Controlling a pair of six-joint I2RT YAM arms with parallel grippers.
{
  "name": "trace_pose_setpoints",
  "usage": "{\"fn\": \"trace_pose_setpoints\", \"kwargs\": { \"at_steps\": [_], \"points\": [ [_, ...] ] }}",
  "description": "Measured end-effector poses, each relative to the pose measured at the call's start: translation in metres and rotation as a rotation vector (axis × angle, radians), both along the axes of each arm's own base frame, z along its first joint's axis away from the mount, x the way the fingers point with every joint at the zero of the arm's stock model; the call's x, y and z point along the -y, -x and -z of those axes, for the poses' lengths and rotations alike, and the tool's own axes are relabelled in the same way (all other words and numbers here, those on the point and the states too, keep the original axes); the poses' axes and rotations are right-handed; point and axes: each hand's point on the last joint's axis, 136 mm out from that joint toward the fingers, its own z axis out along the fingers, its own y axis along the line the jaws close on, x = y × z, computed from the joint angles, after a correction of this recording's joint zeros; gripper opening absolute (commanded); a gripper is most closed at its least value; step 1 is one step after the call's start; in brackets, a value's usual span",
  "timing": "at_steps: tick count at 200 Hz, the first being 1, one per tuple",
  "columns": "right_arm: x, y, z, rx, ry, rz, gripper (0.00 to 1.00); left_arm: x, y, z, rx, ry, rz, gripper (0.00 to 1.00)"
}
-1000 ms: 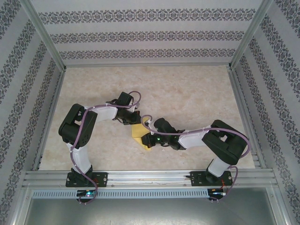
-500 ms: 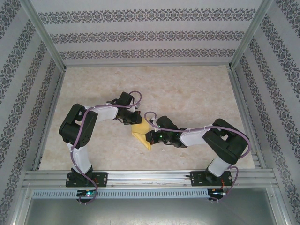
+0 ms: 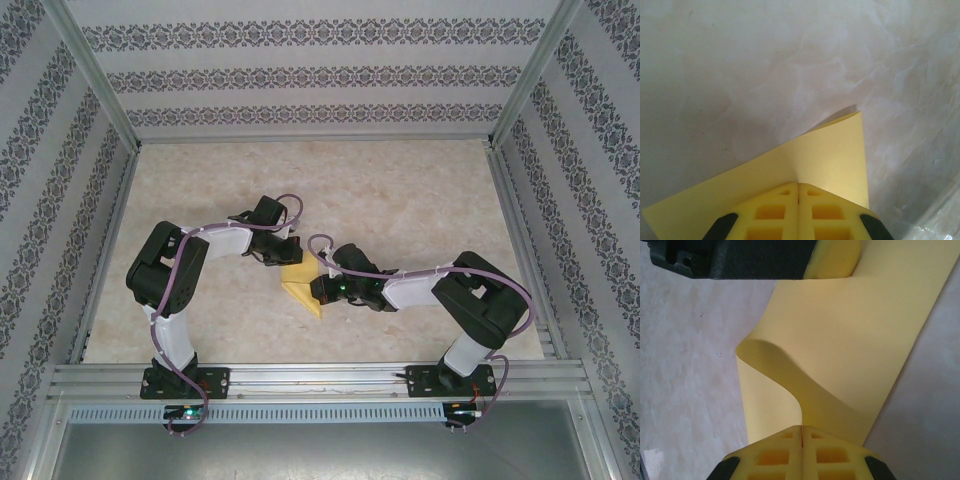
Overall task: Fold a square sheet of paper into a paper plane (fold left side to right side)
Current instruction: Third fold the triangle at the center of the table.
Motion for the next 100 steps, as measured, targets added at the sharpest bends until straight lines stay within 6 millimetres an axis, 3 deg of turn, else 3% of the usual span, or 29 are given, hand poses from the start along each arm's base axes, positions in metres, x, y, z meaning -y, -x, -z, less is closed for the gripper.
{"fn": "trace_pose_setpoints", "kwargs": {
  "at_steps": [100],
  "points": [
    [0.0040,-0.0013,0.0067,-0.008,0.025,0.006,0.00,-0.0001,-0.0001,0.0001,0.000,-0.001,0.000,0.00]
  ]
}}
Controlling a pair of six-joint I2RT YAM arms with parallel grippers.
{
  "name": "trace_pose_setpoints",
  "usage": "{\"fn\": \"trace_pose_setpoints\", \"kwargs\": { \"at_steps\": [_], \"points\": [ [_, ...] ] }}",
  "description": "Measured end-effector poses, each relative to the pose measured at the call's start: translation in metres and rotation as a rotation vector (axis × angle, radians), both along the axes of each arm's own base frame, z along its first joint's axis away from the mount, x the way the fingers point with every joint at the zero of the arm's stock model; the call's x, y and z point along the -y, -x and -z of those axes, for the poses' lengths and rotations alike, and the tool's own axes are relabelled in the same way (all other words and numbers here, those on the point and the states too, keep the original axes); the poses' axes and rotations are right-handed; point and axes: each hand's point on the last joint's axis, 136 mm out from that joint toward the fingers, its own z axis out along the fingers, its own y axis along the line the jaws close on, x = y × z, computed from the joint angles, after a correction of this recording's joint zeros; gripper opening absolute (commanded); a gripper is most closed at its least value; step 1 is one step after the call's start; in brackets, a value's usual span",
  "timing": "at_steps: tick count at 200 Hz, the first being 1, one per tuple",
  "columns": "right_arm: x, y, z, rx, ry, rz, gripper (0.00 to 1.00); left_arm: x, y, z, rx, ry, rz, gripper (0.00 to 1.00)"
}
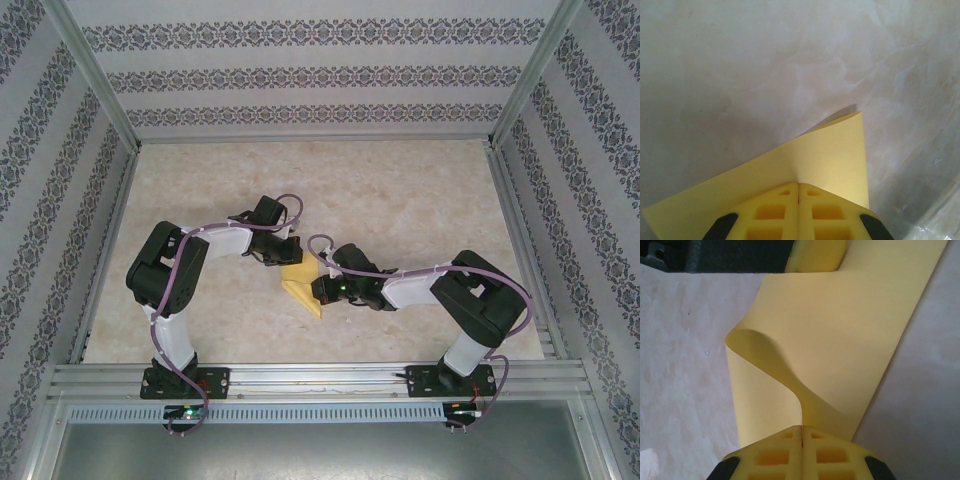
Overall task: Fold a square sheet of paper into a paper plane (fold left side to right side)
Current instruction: Third fold the triangle at the center of the table.
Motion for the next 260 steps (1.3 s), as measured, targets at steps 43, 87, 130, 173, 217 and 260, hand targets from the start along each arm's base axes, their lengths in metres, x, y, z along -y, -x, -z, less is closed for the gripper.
{"fn": "trace_pose_setpoints", "kwargs": {
  "at_steps": [43,87,130,173,217,260],
  "points": [
    [0.000,0.000,0.002,0.000,0.007,-0.005,0.00,0.000,0.000,0.000,0.001,-0.002,0.000,0.00],
    [-0.001,-0.001,0.004,-0.005,0.014,-0.007,0.00,0.000,0.000,0.000,0.001,-0.002,-0.001,0.05],
    [0.000,0.000,0.006,-0.007,0.016,-0.006,0.00,0.000,0.000,0.000,0.001,-0.003,-0.002,0.10],
    [-0.001,0.000,0.006,0.000,0.007,-0.006,0.00,-0.002,-0.003,-0.004,0.012,-0.018,-0.010,0.17],
    [0.000,0.000,0.006,0.008,-0.004,-0.004,0.00,-0.011,-0.018,-0.043,0.098,-0.007,-0.047,0.17],
    [0.000,0.000,0.006,0.012,-0.008,-0.004,0.00,-0.034,-0.021,-0.109,0.255,0.045,-0.101,0.12]
  ]
}}
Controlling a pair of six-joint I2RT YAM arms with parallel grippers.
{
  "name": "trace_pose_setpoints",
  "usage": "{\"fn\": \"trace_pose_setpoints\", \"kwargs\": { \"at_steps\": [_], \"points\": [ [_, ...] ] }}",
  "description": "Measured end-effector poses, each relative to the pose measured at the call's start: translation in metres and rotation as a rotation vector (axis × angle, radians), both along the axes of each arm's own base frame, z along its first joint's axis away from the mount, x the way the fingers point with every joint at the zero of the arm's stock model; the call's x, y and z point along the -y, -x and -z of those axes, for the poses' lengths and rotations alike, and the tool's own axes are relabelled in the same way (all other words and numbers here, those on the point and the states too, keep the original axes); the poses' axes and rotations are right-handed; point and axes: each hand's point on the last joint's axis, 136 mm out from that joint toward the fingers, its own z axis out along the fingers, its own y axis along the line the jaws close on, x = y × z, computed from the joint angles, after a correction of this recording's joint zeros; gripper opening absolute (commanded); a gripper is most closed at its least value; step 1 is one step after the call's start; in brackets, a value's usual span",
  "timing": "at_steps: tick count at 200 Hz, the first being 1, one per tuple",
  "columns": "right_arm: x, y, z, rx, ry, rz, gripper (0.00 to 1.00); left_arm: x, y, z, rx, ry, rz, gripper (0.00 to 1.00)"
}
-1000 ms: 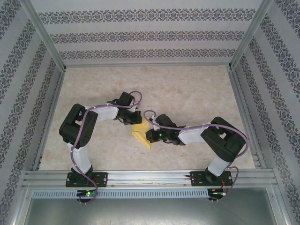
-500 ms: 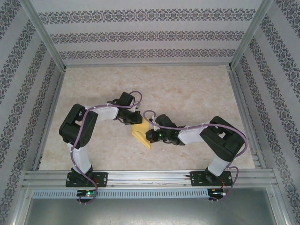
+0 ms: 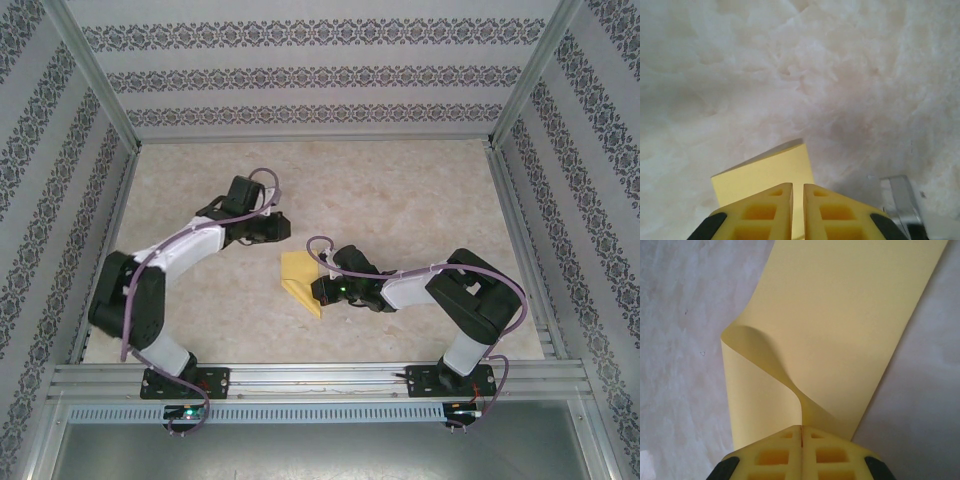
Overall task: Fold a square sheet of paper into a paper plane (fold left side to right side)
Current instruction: Third fold the triangle at the center of the table.
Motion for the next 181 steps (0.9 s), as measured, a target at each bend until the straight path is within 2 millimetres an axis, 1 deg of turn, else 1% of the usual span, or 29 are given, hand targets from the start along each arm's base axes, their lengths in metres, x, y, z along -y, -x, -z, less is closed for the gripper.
{"fn": "trace_pose_setpoints", "kwargs": {
  "at_steps": [18,33,49,71,92,112,144,181],
  "points": [
    [0.000,0.000,0.000,0.000,0.000,0.000,0.00,-0.005,0.018,-0.009,0.023,0.020,0.011,0.11],
    [0.000,0.000,0.000,-0.001,0.000,-0.001,0.00,-0.006,0.037,-0.005,0.009,0.044,0.032,0.10],
    [0.000,0.000,0.000,-0.001,-0.001,-0.001,0.00,-0.005,0.058,0.007,-0.029,0.084,0.049,0.10],
    [0.000,0.000,0.000,0.000,0.000,-0.001,0.00,0.002,0.085,0.032,-0.113,0.153,0.062,0.10],
    [0.000,0.000,0.000,-0.001,-0.001,-0.001,0.00,0.011,0.104,0.047,-0.169,0.200,0.075,0.10],
    [0.000,0.000,0.000,0.000,-0.001,-0.001,0.00,0.022,0.110,0.053,-0.194,0.240,0.088,0.10],
    [0.000,0.000,0.001,-0.002,-0.002,-0.003,0.00,0.037,0.110,0.059,-0.208,0.270,0.110,0.10],
    [0.000,0.000,0.001,-0.002,-0.002,-0.003,0.00,0.045,0.111,0.075,-0.245,0.267,0.115,0.09]
  ]
}}
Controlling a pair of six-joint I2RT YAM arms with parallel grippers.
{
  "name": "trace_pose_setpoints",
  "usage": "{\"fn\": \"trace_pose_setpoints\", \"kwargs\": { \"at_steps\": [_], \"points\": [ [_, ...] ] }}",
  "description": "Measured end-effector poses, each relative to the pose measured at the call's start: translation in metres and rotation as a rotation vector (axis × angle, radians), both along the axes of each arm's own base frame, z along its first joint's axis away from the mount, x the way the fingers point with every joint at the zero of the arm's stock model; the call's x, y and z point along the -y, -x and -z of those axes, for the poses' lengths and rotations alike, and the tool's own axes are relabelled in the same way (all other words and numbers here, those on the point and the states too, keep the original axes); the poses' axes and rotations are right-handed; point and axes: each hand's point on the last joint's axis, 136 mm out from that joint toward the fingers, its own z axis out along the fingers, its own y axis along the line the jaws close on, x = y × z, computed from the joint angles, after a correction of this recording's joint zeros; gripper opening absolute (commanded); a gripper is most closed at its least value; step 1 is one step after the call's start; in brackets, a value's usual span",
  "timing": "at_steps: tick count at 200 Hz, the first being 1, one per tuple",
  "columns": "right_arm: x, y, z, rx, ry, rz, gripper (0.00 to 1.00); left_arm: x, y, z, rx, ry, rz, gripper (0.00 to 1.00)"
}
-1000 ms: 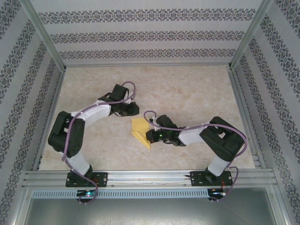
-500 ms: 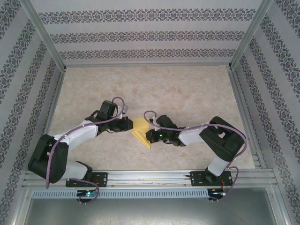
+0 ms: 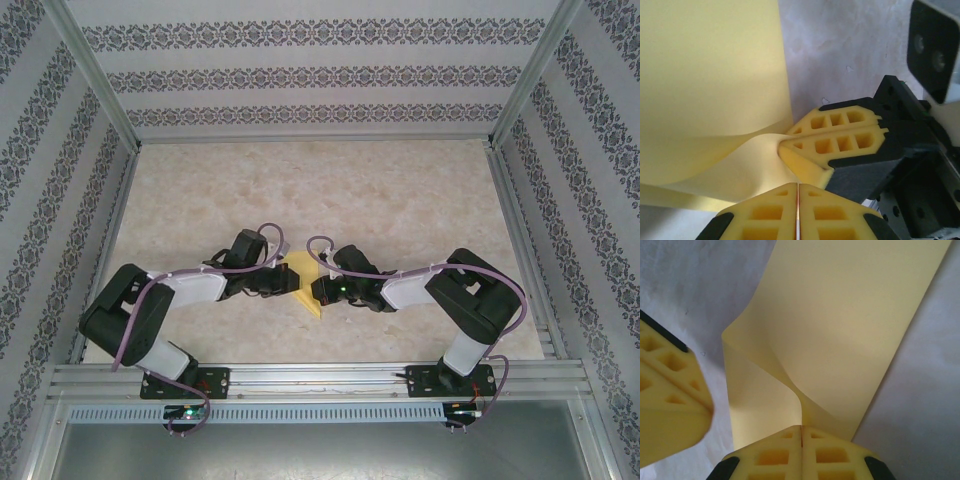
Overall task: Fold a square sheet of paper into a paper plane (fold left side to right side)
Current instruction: Third fold the triangle at the center of the table.
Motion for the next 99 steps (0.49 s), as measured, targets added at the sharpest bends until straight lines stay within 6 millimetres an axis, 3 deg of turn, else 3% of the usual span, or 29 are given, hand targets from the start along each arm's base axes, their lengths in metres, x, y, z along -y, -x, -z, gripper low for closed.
{"fn": "trace_pose_setpoints", "kwargs": {
  "at_steps": [99],
  "points": [
    [0.000,0.001,0.000,-0.003,-0.001,-0.003,0.00,0.001,-0.003,0.021,-0.032,-0.020,-0.009,0.09]
  ]
}}
